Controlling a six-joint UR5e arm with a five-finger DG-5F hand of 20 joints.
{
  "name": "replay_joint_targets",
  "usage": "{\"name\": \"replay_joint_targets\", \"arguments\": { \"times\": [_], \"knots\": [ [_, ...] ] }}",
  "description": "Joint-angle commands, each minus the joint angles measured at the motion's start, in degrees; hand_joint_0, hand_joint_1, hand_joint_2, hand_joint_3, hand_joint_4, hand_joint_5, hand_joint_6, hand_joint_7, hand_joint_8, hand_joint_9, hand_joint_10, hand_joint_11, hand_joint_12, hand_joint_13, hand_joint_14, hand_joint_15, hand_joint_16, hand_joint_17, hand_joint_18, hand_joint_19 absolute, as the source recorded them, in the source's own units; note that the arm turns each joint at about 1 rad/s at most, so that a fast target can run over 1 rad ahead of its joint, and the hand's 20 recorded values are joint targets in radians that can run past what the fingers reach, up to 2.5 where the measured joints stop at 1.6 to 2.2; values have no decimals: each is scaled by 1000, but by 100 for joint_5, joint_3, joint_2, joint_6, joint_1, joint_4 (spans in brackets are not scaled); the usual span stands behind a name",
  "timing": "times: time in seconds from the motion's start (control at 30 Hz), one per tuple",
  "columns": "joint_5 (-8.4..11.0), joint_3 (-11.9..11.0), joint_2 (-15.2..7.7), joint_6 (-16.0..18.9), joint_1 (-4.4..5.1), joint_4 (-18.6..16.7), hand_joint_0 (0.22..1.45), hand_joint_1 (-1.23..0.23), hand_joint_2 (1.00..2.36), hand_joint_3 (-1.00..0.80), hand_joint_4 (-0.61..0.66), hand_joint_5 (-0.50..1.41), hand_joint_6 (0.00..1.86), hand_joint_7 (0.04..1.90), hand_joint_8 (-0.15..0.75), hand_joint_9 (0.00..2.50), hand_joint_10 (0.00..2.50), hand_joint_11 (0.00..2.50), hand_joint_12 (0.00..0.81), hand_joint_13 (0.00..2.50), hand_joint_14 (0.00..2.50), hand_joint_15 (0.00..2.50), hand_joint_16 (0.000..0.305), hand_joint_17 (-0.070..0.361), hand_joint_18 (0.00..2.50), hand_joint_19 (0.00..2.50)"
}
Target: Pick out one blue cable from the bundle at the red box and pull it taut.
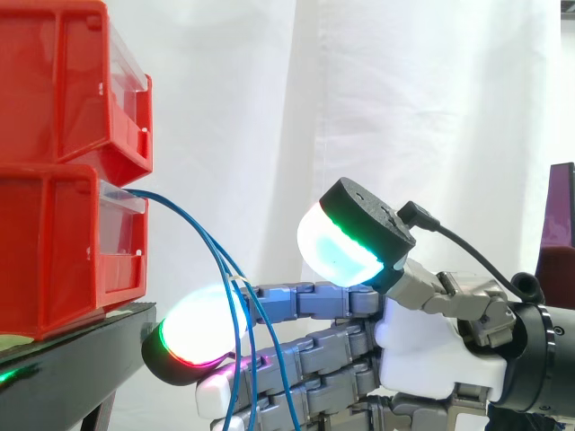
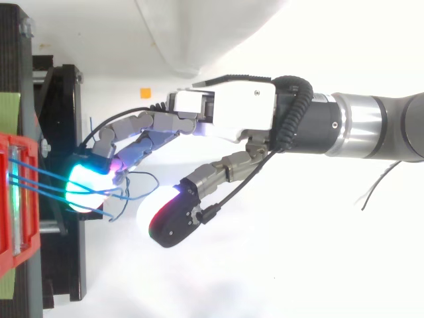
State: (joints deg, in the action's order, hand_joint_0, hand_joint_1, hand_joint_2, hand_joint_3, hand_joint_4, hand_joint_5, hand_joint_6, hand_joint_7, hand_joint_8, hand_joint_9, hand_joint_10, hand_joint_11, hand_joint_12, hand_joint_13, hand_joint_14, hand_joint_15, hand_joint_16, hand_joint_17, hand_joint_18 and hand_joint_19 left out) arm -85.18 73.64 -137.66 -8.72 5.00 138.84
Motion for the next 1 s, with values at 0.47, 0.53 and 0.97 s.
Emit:
{"name": "replay_joint_targets", "arguments": {
  "times": [0.47, 0.53, 0.97],
  "knots": [
    [-174, -60, 2, 11, -34, -199, 571, -575, 1007, -416, 172, -112, 503, 1126, 277, 653, 17, 367, 375, 669, 17, 448, 51, 115, 509, 598],
    [-174, -60, 2, 2, -34, -208, 579, -578, 1008, -406, 162, -102, 502, 1179, 276, 655, 16, 378, 372, 669, 18, 454, 51, 115, 509, 607],
    [-174, -69, 2, -7, -34, -305, 569, -584, 1006, -430, 155, -85, 554, 1248, 284, 719, 17, 413, 377, 710, 20, 474, 52, 117, 530, 614]
  ]
}}
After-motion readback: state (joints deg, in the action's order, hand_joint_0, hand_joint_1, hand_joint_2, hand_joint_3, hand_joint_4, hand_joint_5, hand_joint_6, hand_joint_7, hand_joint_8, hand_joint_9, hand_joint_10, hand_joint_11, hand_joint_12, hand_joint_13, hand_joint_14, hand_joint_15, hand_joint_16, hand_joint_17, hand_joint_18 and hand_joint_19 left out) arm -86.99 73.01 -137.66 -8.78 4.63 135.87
